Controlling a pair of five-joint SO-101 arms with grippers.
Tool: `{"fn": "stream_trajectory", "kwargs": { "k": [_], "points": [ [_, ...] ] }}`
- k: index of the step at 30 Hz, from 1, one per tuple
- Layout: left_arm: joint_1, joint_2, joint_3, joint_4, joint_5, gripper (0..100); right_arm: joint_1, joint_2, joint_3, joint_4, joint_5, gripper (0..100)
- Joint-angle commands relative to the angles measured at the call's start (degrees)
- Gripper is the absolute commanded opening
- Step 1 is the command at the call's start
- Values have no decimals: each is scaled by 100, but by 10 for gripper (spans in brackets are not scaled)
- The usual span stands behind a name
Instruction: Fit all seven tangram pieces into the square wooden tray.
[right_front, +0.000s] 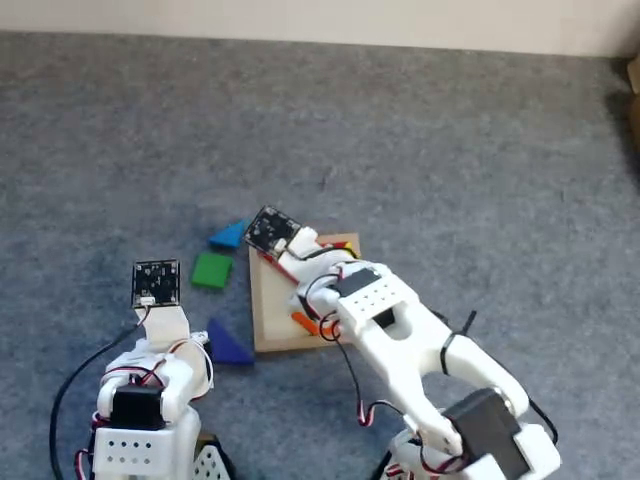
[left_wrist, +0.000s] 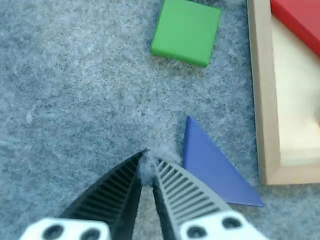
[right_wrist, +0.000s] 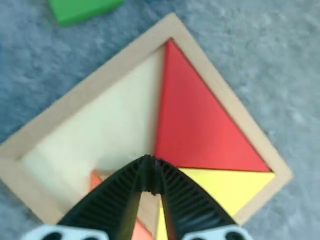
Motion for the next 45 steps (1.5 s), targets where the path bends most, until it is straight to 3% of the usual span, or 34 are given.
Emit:
{"fn": "stream_trajectory", "kwargs": {
  "k": [1,5,14,21,31,34,40,45],
  "points": [
    [-48,-57,119,26,-9,5,127,-725,-31,-75,26,16],
    [-48,-57,119,26,-9,5,154,-1552,57,-4,9,16],
    [-48,-57,119,26,-9,5,892,-3653,593,1745,-1424,16],
    [-48,-57,119,26,-9,5,1692,-5569,1903,1991,-2242,16],
    [-48,-57,119,26,-9,5,2211,-8523,3925,2018,-2347,16],
    [-48,-57,119,26,-9,5,2176,-9305,4470,2448,-2347,16],
    [-48,-57,119,26,-9,5,2202,-9253,4488,3125,-2374,17],
    [-48,-57,119,26,-9,5,2563,-9253,4637,3196,-2945,17]
  ]
}}
